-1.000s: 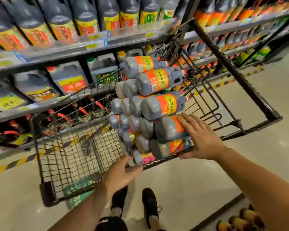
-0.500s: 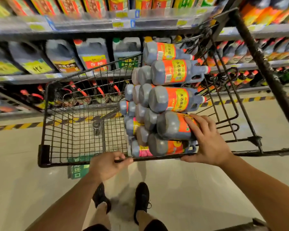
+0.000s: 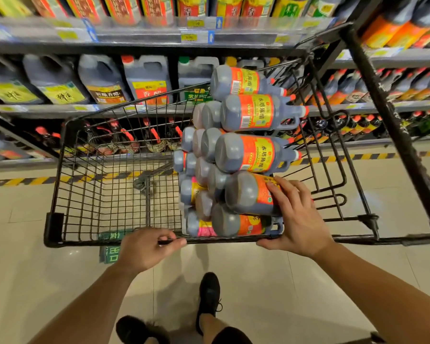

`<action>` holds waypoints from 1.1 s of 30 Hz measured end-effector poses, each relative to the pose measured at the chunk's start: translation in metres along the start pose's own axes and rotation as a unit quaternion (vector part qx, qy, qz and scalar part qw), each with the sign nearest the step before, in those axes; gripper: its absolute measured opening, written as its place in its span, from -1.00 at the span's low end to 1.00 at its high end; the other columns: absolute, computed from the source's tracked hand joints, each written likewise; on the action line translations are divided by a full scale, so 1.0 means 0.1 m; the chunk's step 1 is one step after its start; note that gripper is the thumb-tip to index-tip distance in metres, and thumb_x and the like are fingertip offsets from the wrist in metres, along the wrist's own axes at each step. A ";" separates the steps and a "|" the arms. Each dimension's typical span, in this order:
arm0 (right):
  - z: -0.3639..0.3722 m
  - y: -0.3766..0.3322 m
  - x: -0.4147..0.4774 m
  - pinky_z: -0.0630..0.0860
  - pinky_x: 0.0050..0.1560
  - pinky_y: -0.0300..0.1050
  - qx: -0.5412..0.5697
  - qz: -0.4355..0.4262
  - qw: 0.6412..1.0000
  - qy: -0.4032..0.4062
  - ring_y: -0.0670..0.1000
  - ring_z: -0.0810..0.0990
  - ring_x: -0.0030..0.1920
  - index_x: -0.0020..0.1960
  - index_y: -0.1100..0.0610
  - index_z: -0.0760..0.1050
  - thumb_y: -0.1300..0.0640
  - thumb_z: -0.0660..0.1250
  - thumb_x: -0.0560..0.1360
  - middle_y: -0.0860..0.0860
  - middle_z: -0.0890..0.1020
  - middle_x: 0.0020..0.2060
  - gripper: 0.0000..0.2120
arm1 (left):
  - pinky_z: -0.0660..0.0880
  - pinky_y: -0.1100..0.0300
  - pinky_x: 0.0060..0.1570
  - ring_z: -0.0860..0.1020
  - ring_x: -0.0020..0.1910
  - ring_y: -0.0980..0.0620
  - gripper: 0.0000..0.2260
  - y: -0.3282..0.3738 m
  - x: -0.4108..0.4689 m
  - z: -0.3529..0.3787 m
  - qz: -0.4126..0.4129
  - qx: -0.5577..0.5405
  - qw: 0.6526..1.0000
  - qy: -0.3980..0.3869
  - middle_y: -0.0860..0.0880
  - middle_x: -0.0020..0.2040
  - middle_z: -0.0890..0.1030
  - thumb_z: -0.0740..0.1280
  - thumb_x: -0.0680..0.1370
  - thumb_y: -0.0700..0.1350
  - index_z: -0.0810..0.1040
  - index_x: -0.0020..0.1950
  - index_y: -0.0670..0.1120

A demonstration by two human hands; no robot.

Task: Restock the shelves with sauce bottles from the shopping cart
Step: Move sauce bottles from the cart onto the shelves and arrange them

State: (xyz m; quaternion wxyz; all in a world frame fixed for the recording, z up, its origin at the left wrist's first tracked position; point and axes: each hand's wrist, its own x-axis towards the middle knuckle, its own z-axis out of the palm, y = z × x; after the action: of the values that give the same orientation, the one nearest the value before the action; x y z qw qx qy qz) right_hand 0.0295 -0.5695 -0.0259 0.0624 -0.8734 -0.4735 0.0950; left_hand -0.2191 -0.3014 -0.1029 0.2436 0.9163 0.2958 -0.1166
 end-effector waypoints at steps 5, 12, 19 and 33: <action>0.07 -0.32 0.05 0.39 0.25 0.35 0.002 0.001 1.000 0.001 0.25 0.23 0.39 0.55 0.01 0.04 -0.61 0.27 0.13 0.05 0.22 0.46 0.19 | 0.34 0.35 -0.22 0.55 -0.14 0.30 -0.28 -0.26 -0.09 -0.13 0.007 0.017 1.000 0.001 0.35 -0.16 0.62 -0.12 0.20 0.67 0.60 -0.02 0.33; 0.20 -0.93 0.08 0.40 0.25 0.33 0.003 0.014 1.000 0.005 0.29 0.25 0.36 0.53 0.05 0.08 -0.61 0.24 0.16 0.08 0.25 0.44 0.16 | 0.25 0.44 -0.29 0.50 -0.23 0.40 -0.33 -0.79 -0.22 -0.35 -0.007 -0.024 1.000 0.000 0.37 -0.27 0.60 -0.05 0.16 0.70 0.60 -0.13 0.34; 0.30 -1.53 0.12 0.44 0.21 0.32 -0.001 0.021 1.000 -0.005 0.27 0.25 0.36 0.52 0.04 0.08 -0.60 0.27 0.15 0.08 0.26 0.44 0.15 | 0.27 0.29 -0.23 0.53 -0.10 0.28 -0.28 -1.33 -0.41 -0.50 -0.018 0.004 1.000 -0.007 0.34 -0.19 0.60 -0.13 0.09 0.72 0.57 -0.13 0.38; 0.58 -2.96 0.32 0.42 0.20 0.35 0.001 -0.026 1.000 -0.016 0.29 0.25 0.37 0.52 0.05 0.10 -0.60 0.26 0.17 0.08 0.26 0.43 0.14 | 0.39 0.35 -0.19 0.55 -0.15 0.34 -0.35 -2.67 -1.15 -0.75 -0.075 -0.040 0.996 0.030 0.36 -0.21 0.61 -0.03 0.10 0.72 0.59 -0.18 0.38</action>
State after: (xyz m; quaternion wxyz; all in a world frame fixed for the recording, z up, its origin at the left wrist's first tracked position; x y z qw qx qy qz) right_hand -0.2078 -0.3811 -0.0271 0.0583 -0.8593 -0.4967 0.1075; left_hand -0.4656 -0.1297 -0.0989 0.2620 0.8839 0.3755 -0.0955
